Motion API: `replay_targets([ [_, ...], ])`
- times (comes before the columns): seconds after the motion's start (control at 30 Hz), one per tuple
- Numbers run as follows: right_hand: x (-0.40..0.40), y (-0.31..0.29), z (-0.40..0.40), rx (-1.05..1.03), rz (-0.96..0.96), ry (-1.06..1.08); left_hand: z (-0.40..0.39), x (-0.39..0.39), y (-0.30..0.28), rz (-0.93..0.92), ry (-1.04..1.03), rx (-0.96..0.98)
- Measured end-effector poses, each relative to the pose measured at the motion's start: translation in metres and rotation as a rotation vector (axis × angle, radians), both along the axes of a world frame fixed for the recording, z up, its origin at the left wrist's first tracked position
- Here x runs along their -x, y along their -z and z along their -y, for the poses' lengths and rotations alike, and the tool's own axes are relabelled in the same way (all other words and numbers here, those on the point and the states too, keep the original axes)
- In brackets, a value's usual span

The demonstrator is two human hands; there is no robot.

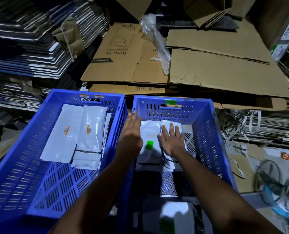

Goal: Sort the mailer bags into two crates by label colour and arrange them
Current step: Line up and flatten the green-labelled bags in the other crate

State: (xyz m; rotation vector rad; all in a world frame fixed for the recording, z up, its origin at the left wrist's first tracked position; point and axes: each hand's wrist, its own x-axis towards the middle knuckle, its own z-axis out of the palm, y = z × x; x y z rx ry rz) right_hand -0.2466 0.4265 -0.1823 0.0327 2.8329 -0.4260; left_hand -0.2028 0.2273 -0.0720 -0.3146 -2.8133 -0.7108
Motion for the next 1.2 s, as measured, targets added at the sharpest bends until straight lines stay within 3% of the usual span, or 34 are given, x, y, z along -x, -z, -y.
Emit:
replay_targets([
  [0.1, 0.008, -0.004, -0.002, 0.005, -0.129, 0.006, -0.001, -0.001, -0.002, 0.005, -0.004, 0.000],
  [0.57, 0.016, 0.021, 0.009, -0.052, -0.070, 0.017, -0.007, 0.002, -0.005, 0.027, -0.083, -0.006],
  [0.73, 0.015, 0.008, -0.003, 0.115, -0.012, -0.014, -0.002, -0.001, -0.003, 0.038, -0.024, 0.037],
  [0.83, 0.001, -0.008, -0.009, 0.191, -0.084, 0.020, -0.005, 0.003, -0.012, 0.145, -0.023, 0.060],
  [0.93, -0.031, -0.007, -0.018, 0.119, -0.164, -0.002, -0.009, 0.002, -0.020, 0.232, -0.099, 0.015],
  [1.2, -0.064, 0.012, -0.005, 0.013, -0.061, 0.023, -0.011, -0.002, -0.024, 0.227, -0.134, 0.017],
])
